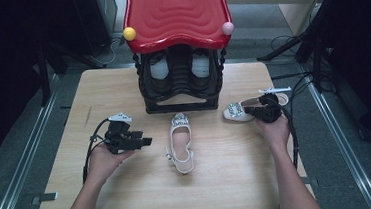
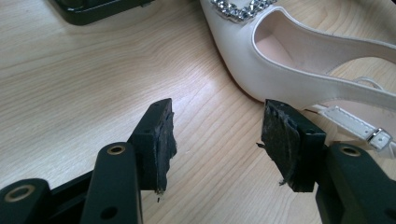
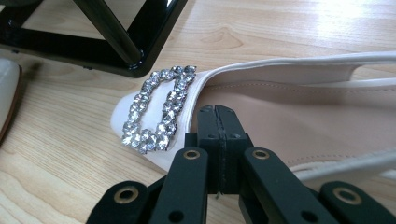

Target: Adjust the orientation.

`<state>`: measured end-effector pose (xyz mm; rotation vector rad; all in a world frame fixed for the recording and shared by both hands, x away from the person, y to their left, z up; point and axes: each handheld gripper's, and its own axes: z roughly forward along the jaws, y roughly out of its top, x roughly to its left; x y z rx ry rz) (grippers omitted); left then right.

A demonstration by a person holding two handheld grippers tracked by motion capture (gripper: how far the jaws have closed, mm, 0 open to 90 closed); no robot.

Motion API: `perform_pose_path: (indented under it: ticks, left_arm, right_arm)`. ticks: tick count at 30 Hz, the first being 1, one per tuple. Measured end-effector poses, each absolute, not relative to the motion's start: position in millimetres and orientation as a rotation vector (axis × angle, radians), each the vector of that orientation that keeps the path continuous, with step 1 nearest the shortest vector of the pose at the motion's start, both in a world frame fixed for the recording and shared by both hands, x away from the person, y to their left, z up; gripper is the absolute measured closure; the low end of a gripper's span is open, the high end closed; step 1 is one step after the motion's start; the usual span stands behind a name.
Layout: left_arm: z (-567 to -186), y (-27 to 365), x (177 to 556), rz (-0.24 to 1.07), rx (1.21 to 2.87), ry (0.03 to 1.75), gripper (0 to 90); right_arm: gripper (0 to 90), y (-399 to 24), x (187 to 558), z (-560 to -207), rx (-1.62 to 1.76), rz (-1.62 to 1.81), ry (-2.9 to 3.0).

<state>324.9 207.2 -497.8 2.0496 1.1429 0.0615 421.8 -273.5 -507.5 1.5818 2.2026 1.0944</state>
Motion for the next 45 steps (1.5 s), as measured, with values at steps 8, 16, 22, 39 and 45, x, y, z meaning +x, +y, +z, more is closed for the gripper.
perform_pose_path:
  ticks: [8, 16, 22, 39, 45]
  left_arm:
    - [-499, 213, 322, 0.073, 2.041, 1.164, 44.0]
    - [-499, 215, 321, 0.082, 2.037, 1.171, 44.0]
    - [-499, 216, 322, 0.083, 2.041, 1.168, 44.0]
    - [-500, 221, 316, 0.087, 2.035, 1.178, 44.0]
    - [-500, 228, 311, 0.103, 2.017, 1.199, 43.9]
  right_arm:
    - [90.0, -265, 425, -508, 1.574, 1.074, 2.244]
    - [90.0, -255, 423, -508, 1.584, 1.117, 2.283]
    - [90.0, -242, 419, -503, 1.539, 1.166, 2.324]
    - [90.0, -299, 416, -462, 1.511, 1.162, 2.115]
    - [90.0, -310, 423, -474, 1.526, 1.153, 2.152]
